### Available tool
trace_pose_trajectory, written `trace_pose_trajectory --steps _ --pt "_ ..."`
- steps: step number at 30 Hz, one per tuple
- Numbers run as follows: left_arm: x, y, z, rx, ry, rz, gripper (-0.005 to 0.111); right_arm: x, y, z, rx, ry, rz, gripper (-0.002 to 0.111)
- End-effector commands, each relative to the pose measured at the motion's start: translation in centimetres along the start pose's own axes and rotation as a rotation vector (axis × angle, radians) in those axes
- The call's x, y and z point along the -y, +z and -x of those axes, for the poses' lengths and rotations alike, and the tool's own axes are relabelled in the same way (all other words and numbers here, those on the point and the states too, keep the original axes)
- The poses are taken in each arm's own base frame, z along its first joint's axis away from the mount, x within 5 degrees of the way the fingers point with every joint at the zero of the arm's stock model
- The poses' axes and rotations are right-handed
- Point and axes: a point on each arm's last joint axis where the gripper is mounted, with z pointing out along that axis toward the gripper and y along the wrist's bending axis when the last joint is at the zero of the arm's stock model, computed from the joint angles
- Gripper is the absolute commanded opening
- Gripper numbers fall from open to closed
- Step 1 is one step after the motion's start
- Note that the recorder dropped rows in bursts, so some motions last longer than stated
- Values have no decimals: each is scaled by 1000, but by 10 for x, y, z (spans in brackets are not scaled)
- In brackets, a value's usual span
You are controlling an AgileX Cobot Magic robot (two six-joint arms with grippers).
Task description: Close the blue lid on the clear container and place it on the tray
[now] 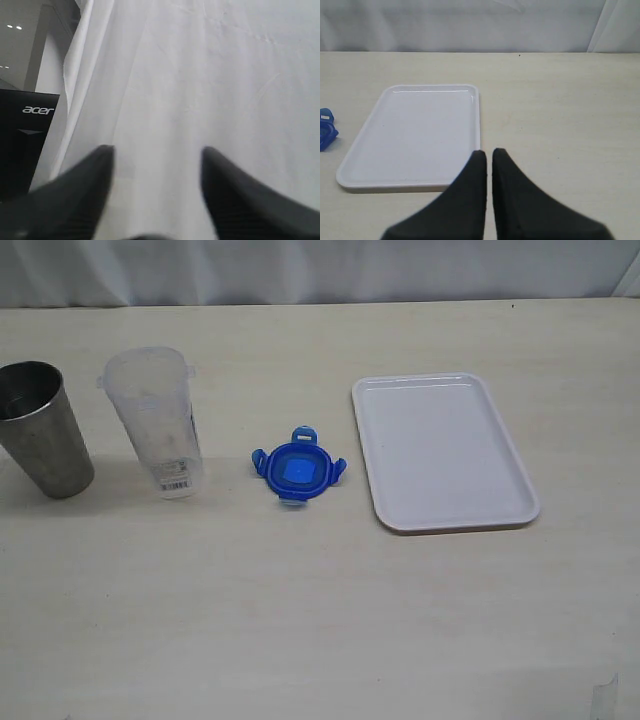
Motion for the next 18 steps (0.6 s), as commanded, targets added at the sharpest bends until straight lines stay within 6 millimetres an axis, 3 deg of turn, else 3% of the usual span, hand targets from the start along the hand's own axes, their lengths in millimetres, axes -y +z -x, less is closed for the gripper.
trace_pose_trajectory --steps 1,4,9,18 --pt "0 0 2 22 -15 -4 100 0 0 0 6 -4 2 4" --pt "0 -1 9 105 -15 -8 104 0 0 0 6 -4 2 4" --pt "1 22 9 3 -4 -1 104 0 0 0 6 -4 2 4" --pt "1 53 -32 -251 42 -16 104 0 0 0 6 -4 2 4"
